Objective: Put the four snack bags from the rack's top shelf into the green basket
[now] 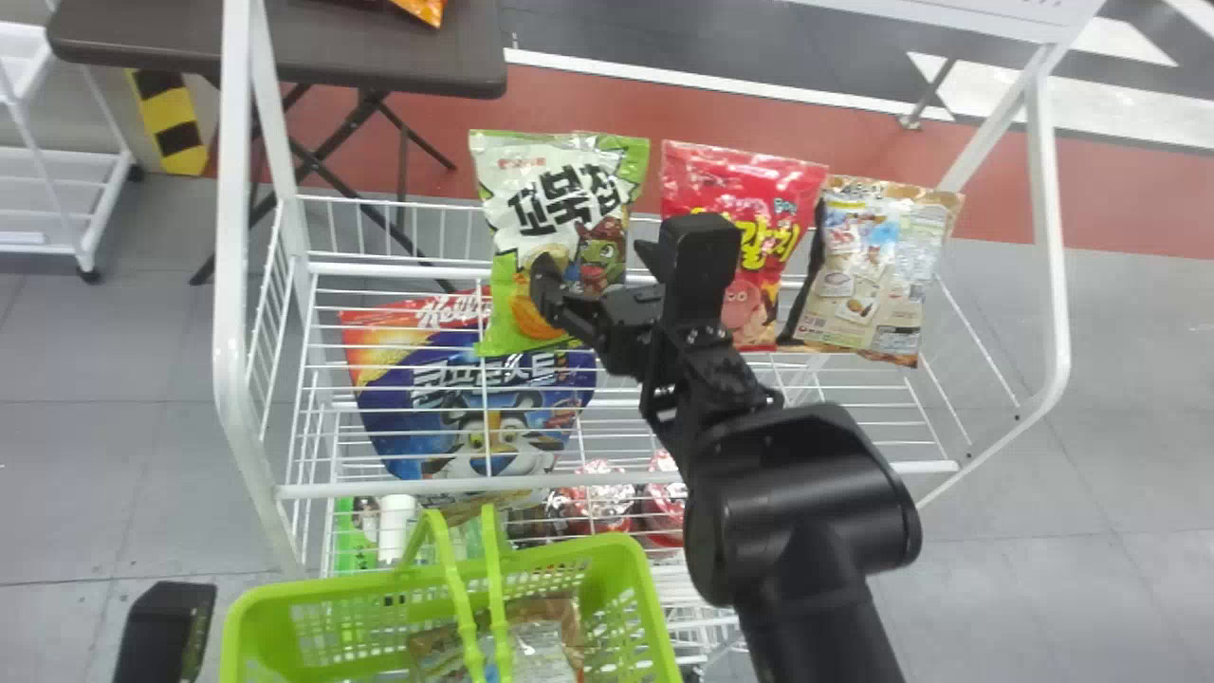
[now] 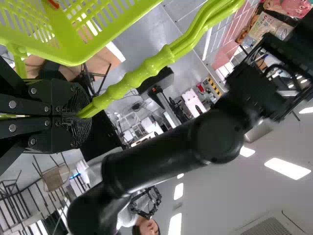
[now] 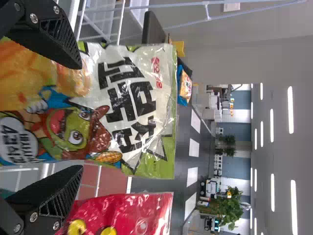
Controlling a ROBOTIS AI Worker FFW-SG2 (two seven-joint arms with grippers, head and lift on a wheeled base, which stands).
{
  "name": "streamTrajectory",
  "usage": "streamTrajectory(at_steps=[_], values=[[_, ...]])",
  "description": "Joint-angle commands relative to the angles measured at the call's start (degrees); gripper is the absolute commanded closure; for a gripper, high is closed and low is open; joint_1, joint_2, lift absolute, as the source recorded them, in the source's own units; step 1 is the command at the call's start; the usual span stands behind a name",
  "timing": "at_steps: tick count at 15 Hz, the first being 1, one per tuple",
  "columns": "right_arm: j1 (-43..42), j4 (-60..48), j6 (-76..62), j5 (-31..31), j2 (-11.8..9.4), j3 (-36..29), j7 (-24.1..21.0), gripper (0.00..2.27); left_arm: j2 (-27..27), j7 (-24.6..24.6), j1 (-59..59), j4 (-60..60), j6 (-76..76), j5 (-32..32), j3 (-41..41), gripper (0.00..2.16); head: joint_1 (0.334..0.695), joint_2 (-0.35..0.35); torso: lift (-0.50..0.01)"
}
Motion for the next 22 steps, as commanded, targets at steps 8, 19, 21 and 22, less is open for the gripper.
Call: streamTrajectory(at_steps=[8,19,21,22], values=[[2.72,-8.09,10.21,0.02,0.33,0.10,5.43,2.24,0.02,-0.01,-1.45,0.55,0.89,0.47,0.43,1.55,0.695,-0.181,0.000],[26.19,-54.06,61.01,-9.12,-2.71,-15.28,11.84,2.24,-0.24,0.43,-1.36,0.20,1.42,0.20,0.16,1.55,0.695,-0.337,0.000],[28.30,-56.87,67.28,-12.29,-2.71,-19.06,14.83,2.24,-0.33,0.95,-1.36,0.37,1.24,0.12,-0.10,1.55,0.695,-0.350,0.000],[29.70,-57.22,67.28,-16.59,-2.62,-21.79,16.33,2.24,-0.42,1.22,-1.36,0.46,1.07,0.12,-0.37,1.55,0.695,-0.350,0.000]])
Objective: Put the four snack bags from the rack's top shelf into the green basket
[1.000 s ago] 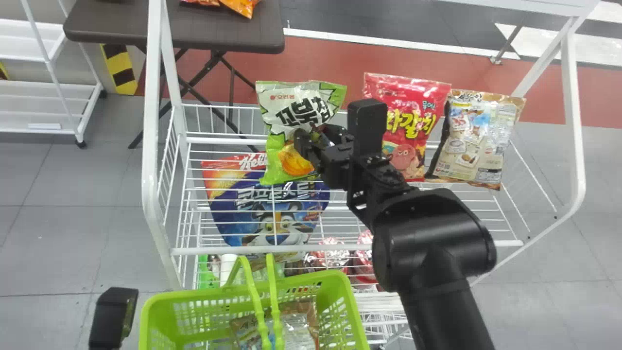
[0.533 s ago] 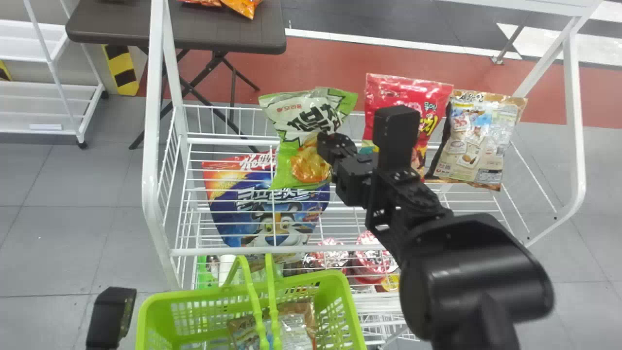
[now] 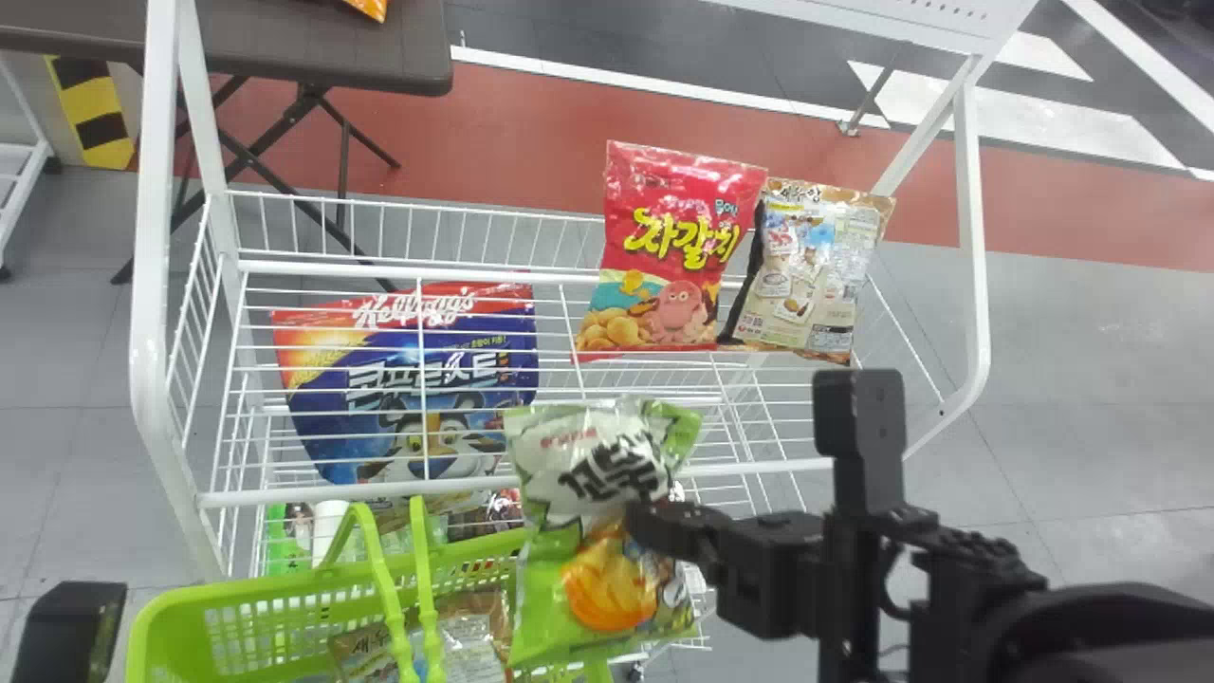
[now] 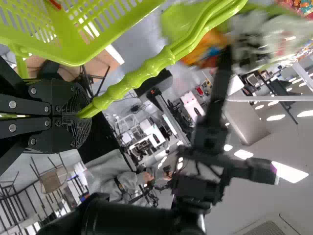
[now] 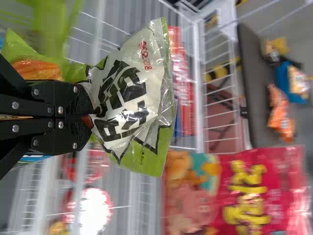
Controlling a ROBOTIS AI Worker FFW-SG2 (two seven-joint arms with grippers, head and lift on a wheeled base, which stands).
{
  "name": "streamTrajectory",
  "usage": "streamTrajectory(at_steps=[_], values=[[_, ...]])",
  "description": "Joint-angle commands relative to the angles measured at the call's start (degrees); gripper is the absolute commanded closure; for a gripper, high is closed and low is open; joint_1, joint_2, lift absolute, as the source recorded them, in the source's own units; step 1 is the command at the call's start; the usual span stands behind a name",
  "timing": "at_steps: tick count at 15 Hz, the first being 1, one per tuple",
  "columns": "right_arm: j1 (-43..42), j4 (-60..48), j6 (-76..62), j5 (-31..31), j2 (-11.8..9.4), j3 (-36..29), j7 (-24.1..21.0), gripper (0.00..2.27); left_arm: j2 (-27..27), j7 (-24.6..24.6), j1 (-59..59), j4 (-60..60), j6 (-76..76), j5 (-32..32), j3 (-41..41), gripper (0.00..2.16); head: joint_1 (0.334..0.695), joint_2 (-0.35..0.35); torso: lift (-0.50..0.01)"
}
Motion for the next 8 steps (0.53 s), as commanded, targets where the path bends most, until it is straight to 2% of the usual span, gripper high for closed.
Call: streamTrajectory(at_steps=[1,5,8], values=[[2.83,-1.01,2.05,-7.49,0.06,-4.77,1.74,2.24,-0.17,0.23,0.01,0.15,-0.33,-0.11,-0.39,1.55,0.695,-0.350,0.000],[4.42,6.38,2.05,-7.66,0.24,0.60,2.80,2.24,-0.26,0.40,-0.08,0.15,-0.51,-0.54,-1.27,1.55,0.695,-0.350,0.000],[4.50,10.59,2.05,-4.06,-0.11,5.78,2.71,2.24,-0.26,0.05,0.18,0.06,-0.86,-0.28,-0.65,1.55,0.695,-0.350,0.000]])
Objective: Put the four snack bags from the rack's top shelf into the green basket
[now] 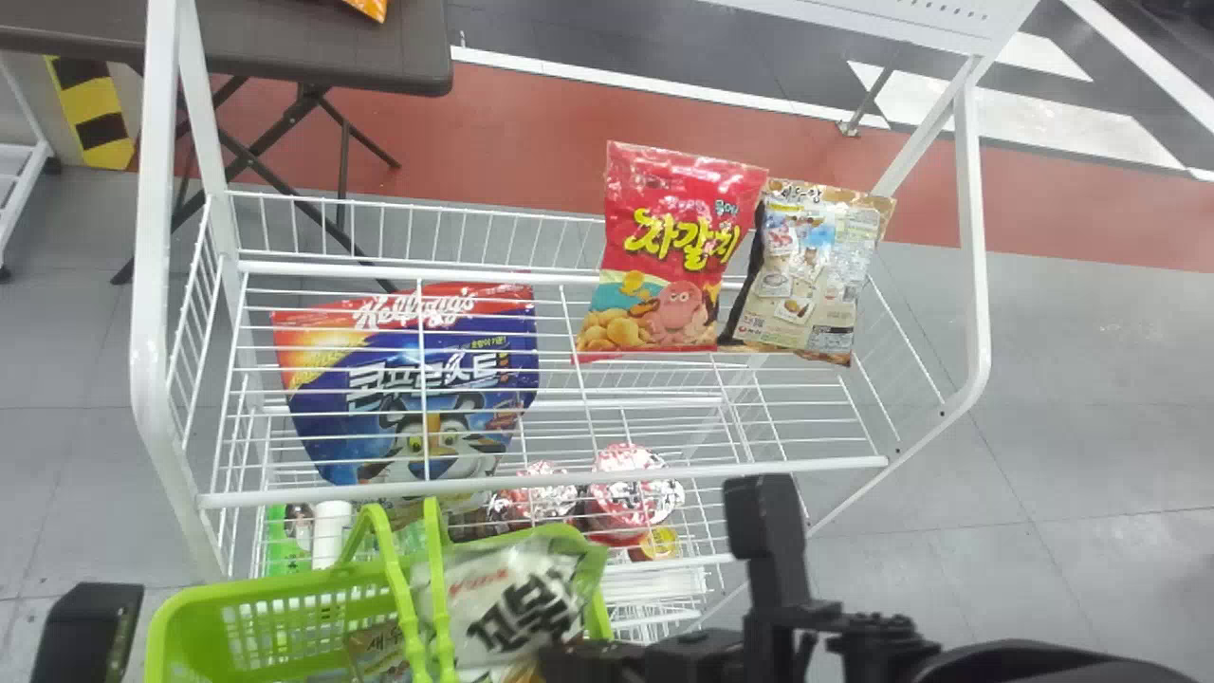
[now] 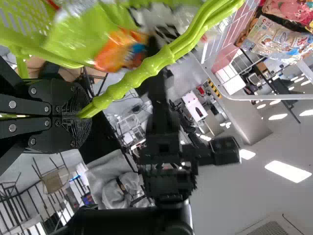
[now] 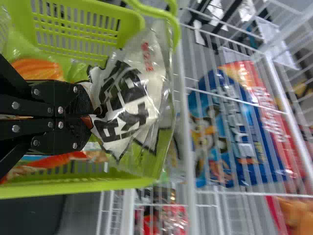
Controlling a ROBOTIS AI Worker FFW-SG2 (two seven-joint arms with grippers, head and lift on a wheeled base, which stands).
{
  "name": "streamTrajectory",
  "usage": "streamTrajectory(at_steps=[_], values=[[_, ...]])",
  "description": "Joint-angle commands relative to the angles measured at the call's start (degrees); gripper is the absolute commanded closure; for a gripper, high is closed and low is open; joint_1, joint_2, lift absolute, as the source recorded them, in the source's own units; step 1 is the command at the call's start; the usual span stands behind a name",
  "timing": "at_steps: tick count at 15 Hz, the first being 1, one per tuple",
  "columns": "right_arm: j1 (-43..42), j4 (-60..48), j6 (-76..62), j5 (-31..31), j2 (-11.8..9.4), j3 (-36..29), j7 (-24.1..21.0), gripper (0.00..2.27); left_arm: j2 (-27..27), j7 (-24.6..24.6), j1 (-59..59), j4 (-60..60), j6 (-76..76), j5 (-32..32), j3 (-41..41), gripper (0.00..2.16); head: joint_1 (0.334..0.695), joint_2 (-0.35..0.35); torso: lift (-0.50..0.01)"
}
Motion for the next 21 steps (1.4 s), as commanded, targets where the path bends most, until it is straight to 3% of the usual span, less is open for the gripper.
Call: streamTrajectory(at_steps=[1,7,8,9,10,15,18,21], values=[[0.07,2.39,0.82,2.23,-0.28,3.25,-0.19,2.24,0.05,-0.24,0.15,0.06,-0.40,0.23,0.37,1.55,0.695,-0.350,0.000],[0.78,5.11,0.82,2.93,-1.07,10.10,-0.37,2.07,-0.04,0.12,-0.02,0.06,-0.40,0.06,-0.68,1.55,0.695,-0.350,0.000],[0.78,5.37,0.82,3.02,-1.07,10.98,-0.46,1.65,-0.04,0.12,-0.02,0.06,-0.40,0.06,-0.77,1.55,0.695,-0.350,0.000],[0.78,5.90,0.82,3.20,-1.07,11.16,-0.63,0.66,-0.04,0.03,-0.02,-0.03,-0.40,0.06,-0.77,1.55,0.695,-0.350,0.000],[0.78,5.99,0.82,3.64,-1.16,11.07,-0.72,0.00,0.05,-0.15,0.24,-0.12,-0.40,0.06,-0.59,1.55,0.695,-0.350,0.000],[2.36,5.99,-14.24,6.01,-1.07,6.41,-2.83,0.05,0.05,-0.15,0.33,-0.29,-0.40,-0.03,-0.77,1.55,0.695,-0.350,0.000],[2.62,8.45,-30.59,5.75,-1.07,3.16,-4.24,0.06,0.05,-0.06,0.33,-0.56,-0.23,-0.03,-0.86,1.55,0.695,-0.350,0.000],[0.78,13.81,-55.38,6.01,-0.98,1.49,-8.98,0.06,0.05,0.12,0.33,-0.82,0.48,-0.21,-0.94,1.55,0.695,-0.350,0.000]])
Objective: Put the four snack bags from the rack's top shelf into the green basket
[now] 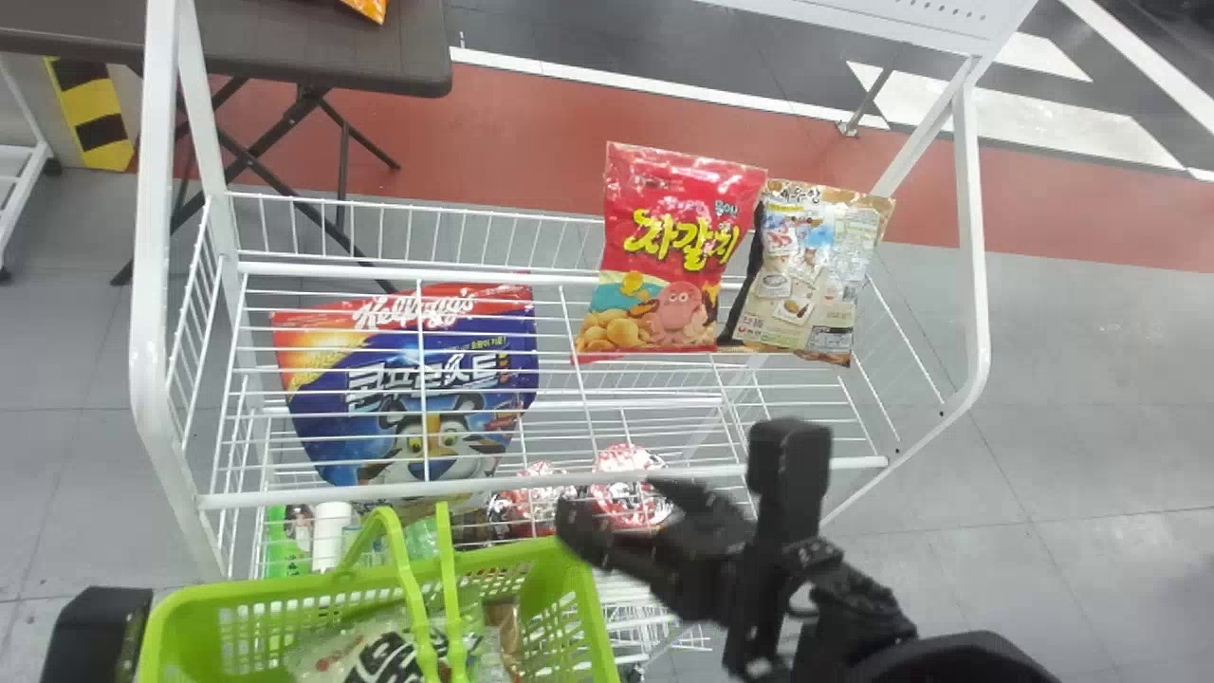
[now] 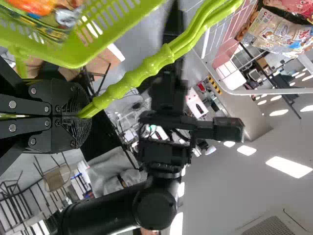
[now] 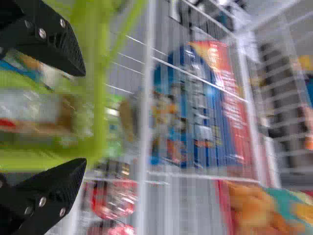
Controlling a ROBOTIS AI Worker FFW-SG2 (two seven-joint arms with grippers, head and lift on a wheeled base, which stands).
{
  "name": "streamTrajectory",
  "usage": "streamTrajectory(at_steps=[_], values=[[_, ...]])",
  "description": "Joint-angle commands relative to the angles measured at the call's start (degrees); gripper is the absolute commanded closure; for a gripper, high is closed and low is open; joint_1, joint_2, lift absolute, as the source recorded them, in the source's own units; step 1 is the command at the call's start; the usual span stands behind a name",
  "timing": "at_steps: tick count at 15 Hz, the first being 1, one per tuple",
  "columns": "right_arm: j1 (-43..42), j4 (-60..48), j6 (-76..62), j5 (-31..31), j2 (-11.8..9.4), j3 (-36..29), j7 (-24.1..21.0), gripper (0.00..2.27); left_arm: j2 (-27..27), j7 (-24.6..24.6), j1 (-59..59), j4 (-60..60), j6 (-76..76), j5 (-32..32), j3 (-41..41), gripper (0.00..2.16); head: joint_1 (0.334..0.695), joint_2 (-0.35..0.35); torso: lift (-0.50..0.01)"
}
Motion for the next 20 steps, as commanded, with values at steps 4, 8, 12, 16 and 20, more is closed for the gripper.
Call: streamTrajectory(at_steps=[4,8,12,16,20], values=[[-13.13,13.10,-21.05,3.68,0.16,-1.61,-9.00,0.07,0.00,0.17,0.00,-0.04,0.50,-0.44,-0.61,1.55,0.695,-0.350,0.000],[-22.80,23.12,-23.69,8.60,0.51,-3.28,-13.48,0.09,0.09,0.17,-0.44,0.32,0.50,-0.44,-0.43,1.55,0.695,-0.350,0.000],[-28.52,29.54,-22.28,8.78,0.51,-4.60,-11.90,0.14,0.17,0.08,-1.32,0.58,1.20,-0.44,-0.52,1.55,0.695,-0.350,0.000],[-31.68,31.91,-16.13,8.52,0.42,-5.30,-3.72,1.59,0.17,0.17,-1.76,0.84,1.73,-0.44,-0.52,1.55,0.695,-0.350,0.000],[-30.45,31.74,-17.36,7.46,0.51,-7.15,-0.82,2.24,0.17,0.08,-1.58,0.76,1.73,-0.44,-0.61,1.55,0.695,-0.350,0.000]])
